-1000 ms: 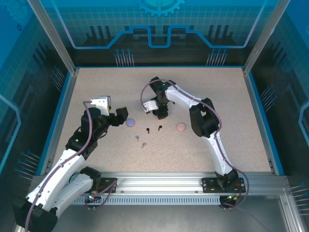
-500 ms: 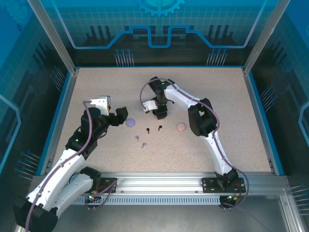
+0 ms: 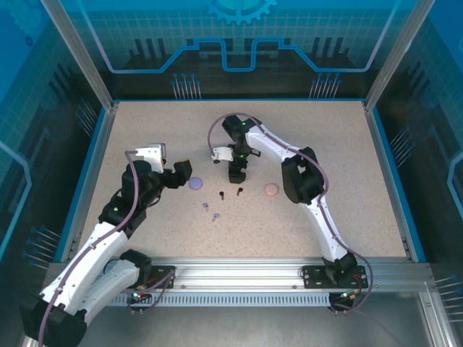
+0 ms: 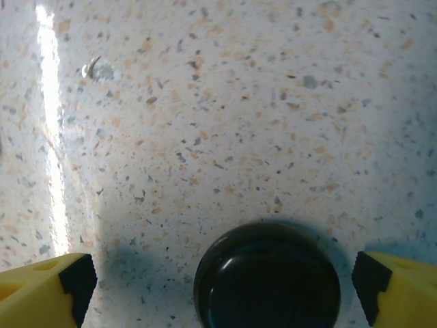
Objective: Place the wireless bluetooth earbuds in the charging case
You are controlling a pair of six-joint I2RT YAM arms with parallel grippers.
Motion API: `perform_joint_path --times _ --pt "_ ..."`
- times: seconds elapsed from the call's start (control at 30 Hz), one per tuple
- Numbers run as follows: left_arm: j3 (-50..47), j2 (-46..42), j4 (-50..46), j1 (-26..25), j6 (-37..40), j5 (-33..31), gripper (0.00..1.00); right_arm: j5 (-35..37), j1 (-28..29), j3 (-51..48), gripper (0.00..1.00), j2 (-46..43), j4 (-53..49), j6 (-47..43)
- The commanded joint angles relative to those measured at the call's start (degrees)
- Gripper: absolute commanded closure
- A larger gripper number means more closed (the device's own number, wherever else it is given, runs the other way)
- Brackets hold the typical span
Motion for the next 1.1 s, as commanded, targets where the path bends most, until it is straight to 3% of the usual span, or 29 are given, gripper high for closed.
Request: perform_joint_path --times 0.0,0.47,1.07 --pt "-0.7 -0.2 -0.2 0.7 0.3 -0.2 0.15 -0.5 0.2 1.3 0.00 -3.7 -0.1 8.8" --pt "-1.0 -0.6 -0.3 0.7 0.2 -0.1 0.15 7.8 1.1 2.6 0.03 -2.5 -2.3 19.1" --pt "-1.2 -0.5 0.0 0.8 0.1 -0.3 0.14 9.2 2.3 4.0 0.07 1.9 -3.5 20.1"
